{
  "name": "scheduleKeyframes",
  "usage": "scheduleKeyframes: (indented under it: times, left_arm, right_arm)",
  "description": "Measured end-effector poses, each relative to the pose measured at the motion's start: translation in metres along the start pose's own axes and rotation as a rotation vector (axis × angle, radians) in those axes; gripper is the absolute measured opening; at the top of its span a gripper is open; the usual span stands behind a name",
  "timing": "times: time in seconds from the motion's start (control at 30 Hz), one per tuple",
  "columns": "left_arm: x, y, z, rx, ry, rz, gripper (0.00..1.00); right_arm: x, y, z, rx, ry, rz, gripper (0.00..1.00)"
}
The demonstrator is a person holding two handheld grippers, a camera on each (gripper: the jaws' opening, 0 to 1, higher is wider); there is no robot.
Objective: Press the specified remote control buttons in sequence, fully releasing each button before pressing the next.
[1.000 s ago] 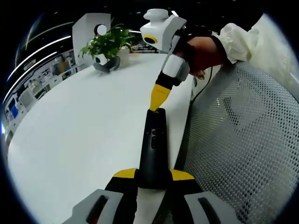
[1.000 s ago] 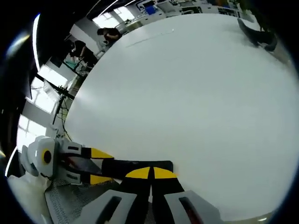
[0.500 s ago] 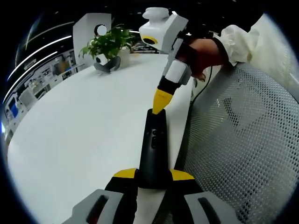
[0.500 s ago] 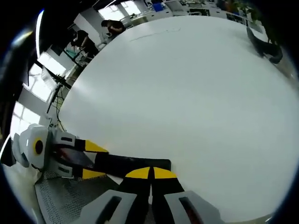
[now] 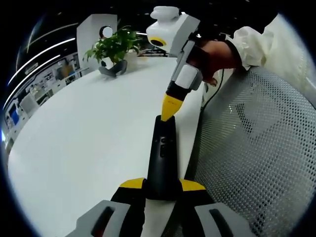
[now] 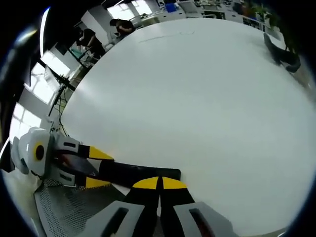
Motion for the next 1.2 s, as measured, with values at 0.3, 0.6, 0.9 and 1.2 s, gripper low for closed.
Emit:
scheduleKeyframes:
  times: [0.3, 0.6, 0.9, 1.2]
  left_arm:
    - [0.0, 0.0, 0.0, -0.007, 0.0, -0.004, 0.25]
    - [0.0, 0.0, 0.0, -0.01, -0.002, -0.005, 0.25]
    - [0.0, 0.0, 0.0, -0.01, -0.001, -0.004, 0.25]
    - [0.0, 0.0, 0.0, -0.009, 0.0, -0.002, 0.25]
  right_arm:
    - [0.001, 0.0, -0.001, -0.027, -0.017, 0.002, 0.0]
    - [0.001, -0.001, -0.003, 0.028, 0.01, -0.006, 0.0]
    - [-0.001, -0.004, -0.016, 0.064, -0.06, 0.008, 0.0]
    - [-0.002, -0.002, -0.013, 0.09, -0.023, -0.007, 0.0]
Point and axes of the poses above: the point that each gripper's makers call its tool centre point, and the gripper's own axes: x roughly backward along the fingers, z roughly to its right, y roughly out of its underside, the point moved 1 cm from there along x, roughly backward along the fingers, and after that the axes turned 9 degrees about -z, right-handed, at the moved point
